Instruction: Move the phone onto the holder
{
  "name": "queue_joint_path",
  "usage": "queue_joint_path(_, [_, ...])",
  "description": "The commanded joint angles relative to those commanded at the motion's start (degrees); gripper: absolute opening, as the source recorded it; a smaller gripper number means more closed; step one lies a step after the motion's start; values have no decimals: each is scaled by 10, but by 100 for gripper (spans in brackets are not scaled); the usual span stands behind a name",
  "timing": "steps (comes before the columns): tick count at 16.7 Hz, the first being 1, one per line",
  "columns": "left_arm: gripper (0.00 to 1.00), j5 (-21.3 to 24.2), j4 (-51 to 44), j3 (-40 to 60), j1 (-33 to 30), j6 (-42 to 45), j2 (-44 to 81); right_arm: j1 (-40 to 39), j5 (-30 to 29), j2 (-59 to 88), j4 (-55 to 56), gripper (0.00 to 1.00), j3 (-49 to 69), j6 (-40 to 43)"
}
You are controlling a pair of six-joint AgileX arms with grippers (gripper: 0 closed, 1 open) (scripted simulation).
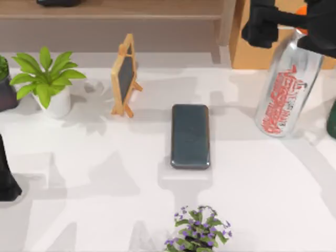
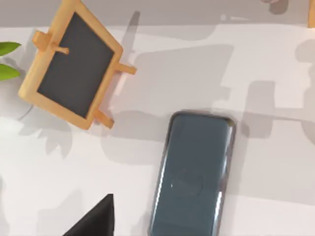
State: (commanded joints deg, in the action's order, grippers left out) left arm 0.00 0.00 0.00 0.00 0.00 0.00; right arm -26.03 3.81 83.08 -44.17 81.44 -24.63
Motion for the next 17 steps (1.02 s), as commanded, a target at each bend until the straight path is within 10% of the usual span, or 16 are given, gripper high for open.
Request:
queue_joint_path(9, [100,0,0,0,0,0,0,-86,-31,479,-265,100,424,-114])
queue_joint_path(17, [100,0,0,0,0,0,0,-95,-49,592,-339,100,504,-140])
